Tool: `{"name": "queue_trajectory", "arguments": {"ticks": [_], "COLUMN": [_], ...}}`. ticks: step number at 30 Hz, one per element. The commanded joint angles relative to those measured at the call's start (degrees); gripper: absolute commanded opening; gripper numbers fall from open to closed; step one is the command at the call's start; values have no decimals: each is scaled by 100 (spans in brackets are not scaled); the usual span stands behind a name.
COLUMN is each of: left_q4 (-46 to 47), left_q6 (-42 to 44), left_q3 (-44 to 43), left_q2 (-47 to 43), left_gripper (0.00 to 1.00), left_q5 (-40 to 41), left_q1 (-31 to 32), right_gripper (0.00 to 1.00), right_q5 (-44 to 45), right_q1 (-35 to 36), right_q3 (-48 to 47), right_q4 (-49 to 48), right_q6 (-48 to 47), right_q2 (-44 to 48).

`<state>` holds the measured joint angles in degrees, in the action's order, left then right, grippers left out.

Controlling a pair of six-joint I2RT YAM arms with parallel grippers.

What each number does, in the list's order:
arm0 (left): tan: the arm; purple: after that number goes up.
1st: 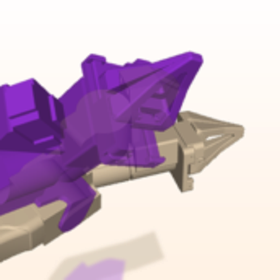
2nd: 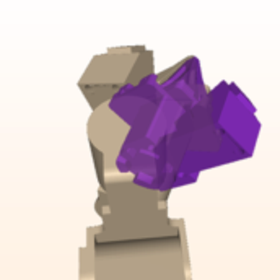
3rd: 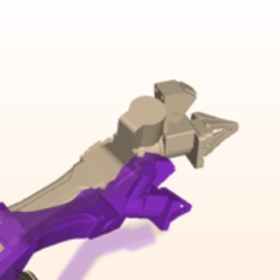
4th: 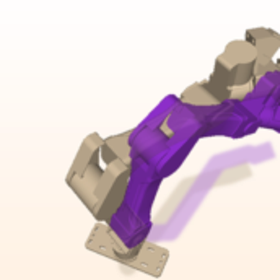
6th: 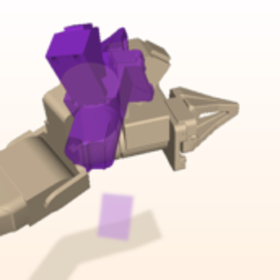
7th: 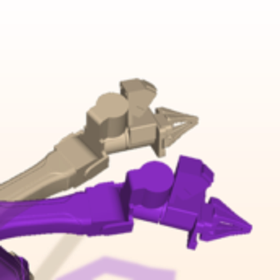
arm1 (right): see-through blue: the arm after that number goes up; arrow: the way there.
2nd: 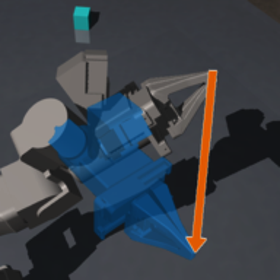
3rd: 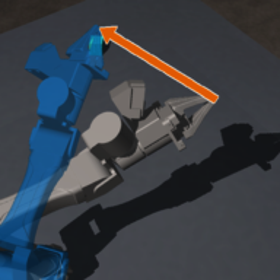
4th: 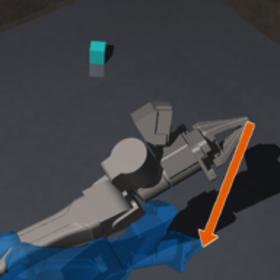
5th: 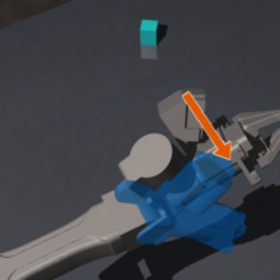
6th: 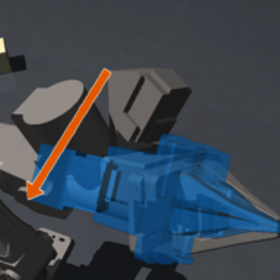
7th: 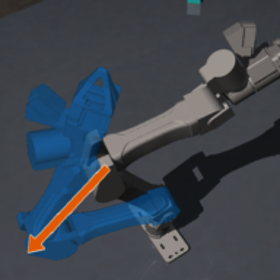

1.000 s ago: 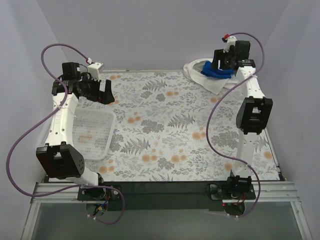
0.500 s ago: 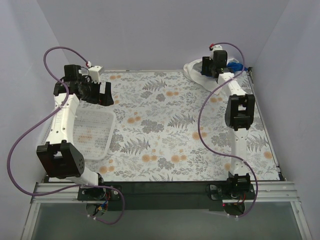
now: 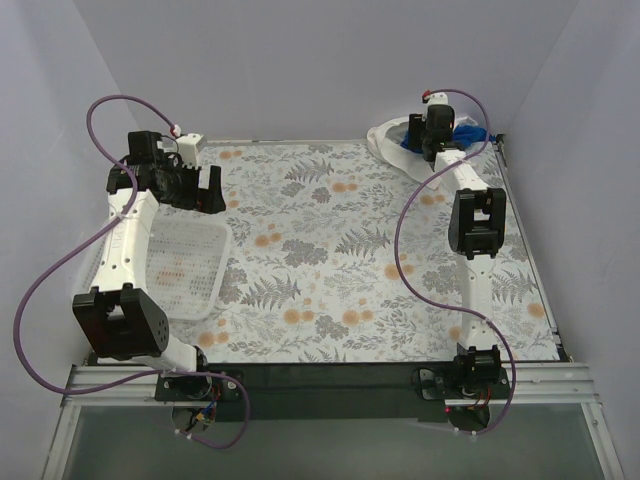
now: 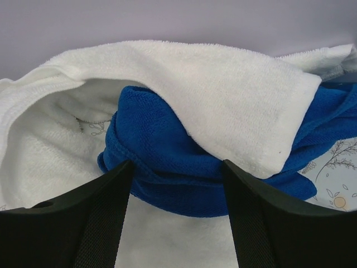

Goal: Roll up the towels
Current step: Grab a towel with the right arm

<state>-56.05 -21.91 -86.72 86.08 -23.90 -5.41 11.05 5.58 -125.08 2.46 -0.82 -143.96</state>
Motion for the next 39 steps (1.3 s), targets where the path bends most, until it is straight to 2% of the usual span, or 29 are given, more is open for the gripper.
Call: {"name": "queue_trajectory", "arguments": {"ticks": [1, 4, 9, 10, 14, 15, 17, 18, 19, 23, 26, 32, 39], "left_q4": [24, 24, 33, 42, 42, 42, 42, 50, 51, 103, 164, 208, 226], "left_q6": [-68, -68, -76, -85, -112, -112, -112, -120, -120, -155, -191, -156, -121], "left_q3": [85, 129, 199, 199, 243, 260, 234, 208, 199, 225, 322, 357, 147], "left_q2": [-303, -338, -364, -356, -390, -399, -391, -391, -373, -390, -522, -742, -611], "left_gripper": [98, 98, 98, 98, 98, 98, 98, 98, 98, 98, 98, 98, 98], "left_q5": [61, 43, 43, 61, 122, 131, 192, 201, 202, 123, 70, -106, -281], "left_q1": [14, 14, 14, 14, 5, 14, 5, 14, 5, 14, 5, 14, 5], "right_gripper": [61, 69, 68, 63, 50, 34, 20, 6, 1, 1, 1, 1, 1], "right_q5": [-304, -472, -429, -350, -42, -15, 29, 3, -102, -471, -857, -1070, -1902], "right_q1": [-22, -22, -5, -13, -22, -22, -48, -66, -136, -390, -653, -1094, -1235], "right_q3": [-17, -26, -17, -43, -113, -122, -78, -35, 9, 18, 18, -78, 79], "right_q4": [-343, -264, -255, -255, -281, -290, -290, -272, -255, 35, 254, 273, 352], "right_q6": [47, 363, 451, 434, 249, 205, 100, 108, 108, -85, -76, -41, 47], "right_q2": [114, 96, 26, -9, -115, -123, -54, 95, 183, 780, 1561, 2451, 3442]}}
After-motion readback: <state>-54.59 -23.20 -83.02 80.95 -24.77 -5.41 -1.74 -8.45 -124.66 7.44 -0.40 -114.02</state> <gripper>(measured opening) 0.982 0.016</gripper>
